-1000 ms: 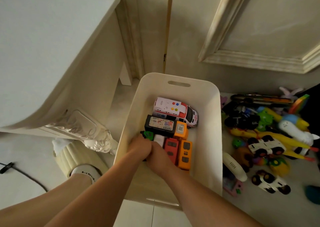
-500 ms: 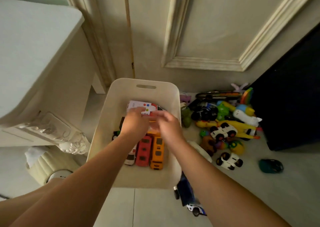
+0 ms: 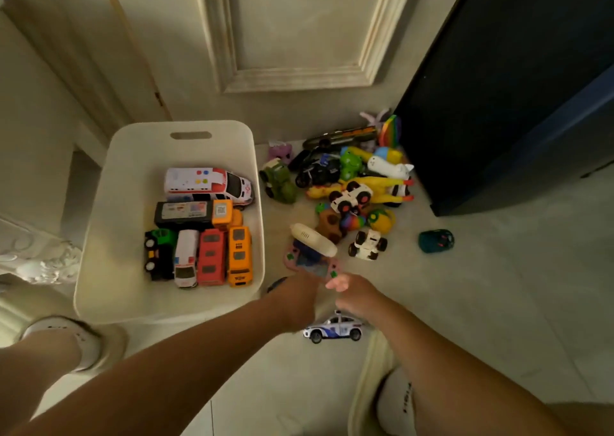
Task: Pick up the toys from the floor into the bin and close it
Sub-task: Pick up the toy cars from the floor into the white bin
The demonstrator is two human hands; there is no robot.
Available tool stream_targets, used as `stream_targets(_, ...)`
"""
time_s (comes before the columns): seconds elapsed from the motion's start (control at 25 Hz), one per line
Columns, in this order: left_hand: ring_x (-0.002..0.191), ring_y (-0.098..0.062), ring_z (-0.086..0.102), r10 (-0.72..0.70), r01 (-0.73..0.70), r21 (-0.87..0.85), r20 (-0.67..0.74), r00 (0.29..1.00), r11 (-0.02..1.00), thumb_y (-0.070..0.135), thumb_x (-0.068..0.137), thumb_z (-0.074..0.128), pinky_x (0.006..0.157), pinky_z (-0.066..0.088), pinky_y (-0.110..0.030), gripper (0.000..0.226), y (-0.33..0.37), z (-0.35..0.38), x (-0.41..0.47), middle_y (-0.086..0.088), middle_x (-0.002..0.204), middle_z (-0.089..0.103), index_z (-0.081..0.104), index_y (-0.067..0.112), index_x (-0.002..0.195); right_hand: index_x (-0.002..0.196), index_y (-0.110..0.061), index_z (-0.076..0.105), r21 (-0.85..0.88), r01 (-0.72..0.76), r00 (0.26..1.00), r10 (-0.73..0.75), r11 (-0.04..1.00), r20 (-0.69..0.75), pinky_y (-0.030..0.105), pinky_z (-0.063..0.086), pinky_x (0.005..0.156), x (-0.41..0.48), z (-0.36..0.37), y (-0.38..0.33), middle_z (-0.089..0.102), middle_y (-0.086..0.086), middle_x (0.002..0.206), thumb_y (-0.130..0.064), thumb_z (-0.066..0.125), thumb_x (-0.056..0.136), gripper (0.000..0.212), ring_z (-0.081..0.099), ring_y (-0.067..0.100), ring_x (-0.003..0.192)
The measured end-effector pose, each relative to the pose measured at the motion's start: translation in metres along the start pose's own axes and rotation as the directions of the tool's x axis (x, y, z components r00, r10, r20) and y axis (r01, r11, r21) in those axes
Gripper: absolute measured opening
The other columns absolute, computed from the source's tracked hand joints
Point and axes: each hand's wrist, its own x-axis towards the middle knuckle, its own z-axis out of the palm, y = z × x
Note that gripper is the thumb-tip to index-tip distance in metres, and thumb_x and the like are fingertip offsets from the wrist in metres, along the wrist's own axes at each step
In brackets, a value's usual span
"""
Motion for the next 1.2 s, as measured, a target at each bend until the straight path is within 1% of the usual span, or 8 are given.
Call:
stream_targets(0.12, 0.142, -0.033, 0.026, -0.006, 0.012, 0.423, -0.015, 1.0, 0.906, 0.019, 0.088, 0.058, 0.115, 0.028, -0.042, 0.067, -0.028, 0.034, 0.003, -0.016, 0.154, 0.024, 0.027, 0.014, 0.147, 0.145, -0.025, 0.035, -0.303, 0.093, 0.994, -0.073, 0.949, 0.077, 0.035, 0.041, 0.106, 0.003, 0.029, 0.022, 0.037, 0.007, 0.147, -0.008, 0.063, 0.081, 0.071, 0.04, 0.028, 0.133)
stream_targets(0.24, 0.149, -0.034, 0.004, 0.042, -0.037, 0.633, 0.008, 0.999, 0.773, 0.018, 0.093, 0.055, 0.119, 0.012, -0.049, 0.072, -0.039, 0.044, 0.003, -0.016, 0.161, 0.004, 0.013, 0.011, 0.151, 0.148, -0.023, 0.027, -0.555, 0.161, 0.987, -0.138, 0.816, 0.083, 0.038, 0.038, 0.107, 0.006, 0.05, 0.035, 0.033, 0.008, 0.146, -0.01, 0.058, 0.087, 0.07, 0.037, 0.031, 0.131)
stream_targets(0.4, 0.146, -0.035, 0.013, 0.049, -0.033, 0.639, -0.008, 0.999, 0.769, 0.019, 0.092, 0.055, 0.116, 0.019, -0.049, 0.065, -0.046, 0.051, 0.014, -0.016, 0.158, 0.013, 0.021, 0.013, 0.147, 0.139, -0.018, 0.038, -0.691, 0.103, 0.993, -0.109, 0.716, 0.035, 0.038, 0.04, 0.099, 0.013, 0.057, 0.045, 0.042, 0.011, 0.135, -0.011, 0.055, 0.089, 0.054, 0.046, 0.031, 0.121)
stream_targets(0.6, 0.123, -0.03, 0.038, 0.054, -0.023, 0.636, -0.03, 0.998, 0.772, 0.019, 0.09, 0.056, 0.097, 0.034, -0.04, 0.036, -0.042, 0.044, 0.033, -0.011, 0.131, 0.044, 0.048, 0.013, 0.124, 0.134, -0.019, 0.041, -0.63, 0.066, 0.996, -0.094, 0.774, -0.011, 0.036, 0.041, 0.097, 0.018, 0.048, 0.048, 0.044, 0.01, 0.13, -0.01, 0.058, 0.088, 0.049, 0.046, 0.029, 0.12)
stream_targets(0.72, 0.119, -0.029, 0.043, 0.047, -0.048, 0.671, 0.02, 0.999, 0.74, 0.019, 0.091, 0.056, 0.099, 0.034, -0.04, 0.03, -0.039, 0.037, 0.04, -0.01, 0.124, 0.051, 0.051, 0.012, 0.119, 0.126, -0.019, 0.045, -0.442, 0.028, 0.991, -0.082, 0.896, -0.104, 0.033, 0.046, 0.093, 0.02, 0.03, 0.05, 0.047, 0.009, 0.126, -0.01, 0.065, 0.081, 0.051, 0.049, 0.026, 0.117)
stream_targets(0.84, 0.116, -0.028, 0.051, 0.045, -0.023, 0.554, -0.026, 0.999, 0.832, 0.016, 0.093, 0.053, 0.106, 0.031, -0.039, 0.03, -0.026, 0.027, 0.033, -0.009, 0.122, 0.057, 0.048, 0.012, 0.122, 0.127, -0.019, 0.046, 0.138, -0.093, 0.977, 0.117, 0.986, -0.176, 0.027, 0.049, 0.073, 0.023, 0.008, 0.04, 0.051, 0.01, 0.125, -0.008, 0.073, 0.07, 0.064, 0.056, 0.025, 0.106)
stream_targets(1.0, 0.1, -0.023, 0.061, 0.012, -0.004, 0.173, -0.042, 0.999, 0.985, 0.018, 0.081, 0.068, 0.08, 0.048, -0.03, 0.05, -0.001, -0.002, 0.012, -0.005, 0.114, 0.06, 0.04, 0.018, 0.122, 0.121, -0.009, 0.055, 0.674, -0.005, 0.967, 0.176, 0.739, -0.186, 0.024, 0.042, 0.055, 0.013, -0.018, 0.012, 0.062, 0.012, 0.099, -0.01, 0.063, 0.082, 0.04, 0.061, 0.021, 0.077)
stream_targets(1.2, 0.101, -0.014, 0.058, -0.07, 0.021, -0.355, -0.124, 0.99, 0.935, 0.028, 0.075, 0.077, 0.075, 0.053, -0.022, 0.063, 0.013, -0.046, -0.019, 0.002, 0.116, 0.055, 0.039, 0.021, 0.124, 0.104, -0.007, 0.061, 0.863, 0.048, 0.99, 0.089, 0.504, -0.107, 0.03, 0.053, 0.06, -0.018, -0.063, -0.025, 0.066, 0.015, 0.086, -0.021, 0.056, 0.085, 0.024, 0.066, 0.028, 0.074)
